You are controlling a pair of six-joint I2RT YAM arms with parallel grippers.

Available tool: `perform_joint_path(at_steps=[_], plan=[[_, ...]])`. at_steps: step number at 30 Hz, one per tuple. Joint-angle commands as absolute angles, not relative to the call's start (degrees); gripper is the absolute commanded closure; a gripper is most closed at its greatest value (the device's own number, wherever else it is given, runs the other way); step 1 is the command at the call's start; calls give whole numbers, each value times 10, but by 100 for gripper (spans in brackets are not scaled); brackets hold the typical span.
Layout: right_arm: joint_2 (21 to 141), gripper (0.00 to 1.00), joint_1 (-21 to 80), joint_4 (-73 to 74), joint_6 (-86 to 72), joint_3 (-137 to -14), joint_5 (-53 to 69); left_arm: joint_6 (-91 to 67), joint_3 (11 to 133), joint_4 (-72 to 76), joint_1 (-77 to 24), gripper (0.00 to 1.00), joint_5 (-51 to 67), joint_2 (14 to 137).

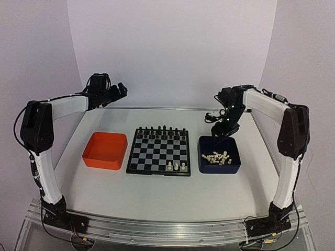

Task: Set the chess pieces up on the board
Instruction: Pick up the chess piece from the storage box.

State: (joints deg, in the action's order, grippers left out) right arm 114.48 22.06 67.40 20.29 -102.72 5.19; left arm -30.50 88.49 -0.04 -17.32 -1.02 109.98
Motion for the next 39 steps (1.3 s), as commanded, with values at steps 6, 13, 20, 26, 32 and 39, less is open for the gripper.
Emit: perform_joint_path(at_steps=[6,13,20,26,32,39], plan=[[1204,38,223,685,179,-1082,166,-301,911,4,-175,0,-2,1106],[1208,49,224,685,169,-1062,189,-306,864,32,-176,0,17,1086],[1219,55,225,684,172,-1043,182,-287,837,51,-181,0,16,1082],[1241,60,233,679,165,-1035,166,-280,799,96,-185,0,17,1075],[1257,64,246,648,145,-1031,139,-276,784,107,-187,0,20,1074],[1253,66,253,620,127,-1004,129,-270,778,107,-186,0,19,1073]])
